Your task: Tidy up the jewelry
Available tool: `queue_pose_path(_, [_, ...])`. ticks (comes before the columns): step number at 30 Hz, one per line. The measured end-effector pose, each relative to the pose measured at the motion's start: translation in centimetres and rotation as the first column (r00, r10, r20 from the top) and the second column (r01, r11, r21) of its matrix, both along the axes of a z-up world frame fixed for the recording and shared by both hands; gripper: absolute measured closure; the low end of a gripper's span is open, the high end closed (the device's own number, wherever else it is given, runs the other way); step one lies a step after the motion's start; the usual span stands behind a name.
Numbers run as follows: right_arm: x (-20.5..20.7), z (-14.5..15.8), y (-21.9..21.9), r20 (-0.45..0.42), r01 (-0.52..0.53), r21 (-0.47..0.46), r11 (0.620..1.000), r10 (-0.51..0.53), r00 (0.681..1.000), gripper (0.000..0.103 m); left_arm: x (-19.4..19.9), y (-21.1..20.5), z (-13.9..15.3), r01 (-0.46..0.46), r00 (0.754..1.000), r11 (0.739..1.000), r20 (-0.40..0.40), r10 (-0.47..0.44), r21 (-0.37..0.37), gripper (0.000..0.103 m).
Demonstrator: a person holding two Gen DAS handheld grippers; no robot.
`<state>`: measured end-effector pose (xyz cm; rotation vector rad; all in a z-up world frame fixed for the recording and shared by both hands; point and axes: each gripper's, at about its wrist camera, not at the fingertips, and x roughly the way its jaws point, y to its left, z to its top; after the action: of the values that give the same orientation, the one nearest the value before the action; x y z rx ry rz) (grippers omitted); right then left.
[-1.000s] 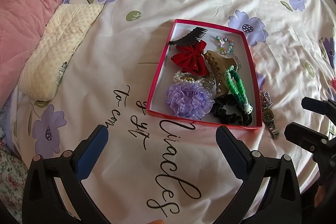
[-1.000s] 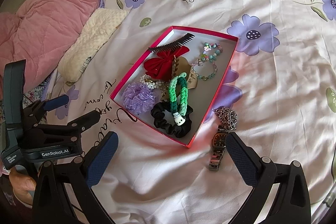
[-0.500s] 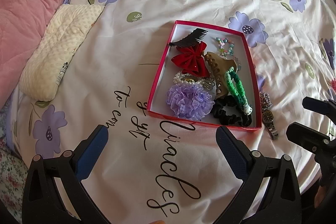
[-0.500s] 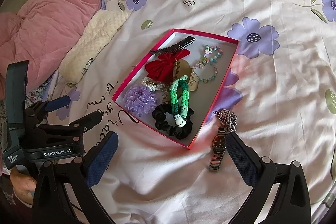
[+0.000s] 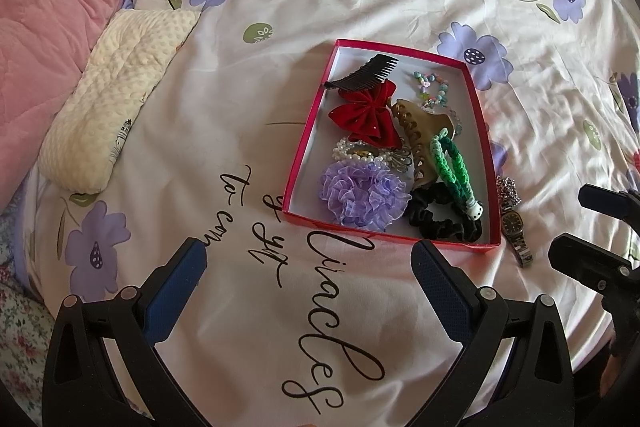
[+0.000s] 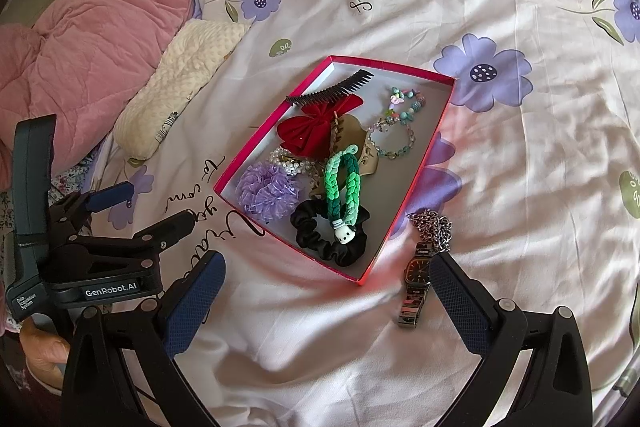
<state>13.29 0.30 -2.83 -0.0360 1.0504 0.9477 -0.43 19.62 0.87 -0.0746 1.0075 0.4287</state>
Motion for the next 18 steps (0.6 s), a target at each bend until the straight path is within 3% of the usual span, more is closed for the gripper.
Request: queue_pose_path(18, [-0.11,0.14,0.02,0.002,0.003,0.006,1.0,-0.003,1.0,0.0,-0.04,-0.36,-0.2,-0.019,1.0,1.0,-0.003,0.02,0.007,0.0])
